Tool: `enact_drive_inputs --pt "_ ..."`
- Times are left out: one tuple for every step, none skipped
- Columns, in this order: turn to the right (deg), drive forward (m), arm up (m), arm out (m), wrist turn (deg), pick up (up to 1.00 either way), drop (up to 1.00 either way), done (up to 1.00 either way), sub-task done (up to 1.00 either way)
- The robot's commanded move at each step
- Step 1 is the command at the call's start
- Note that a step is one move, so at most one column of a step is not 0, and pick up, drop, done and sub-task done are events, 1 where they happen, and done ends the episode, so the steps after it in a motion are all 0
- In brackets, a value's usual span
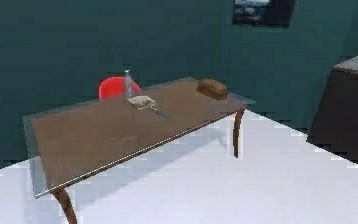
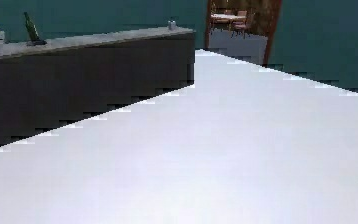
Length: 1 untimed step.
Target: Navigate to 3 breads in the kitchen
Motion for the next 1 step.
enact_drive_inputs --pt "27.0 0.0 0.0 0.0 0.0 0.0 0.0 0.0 0.0"
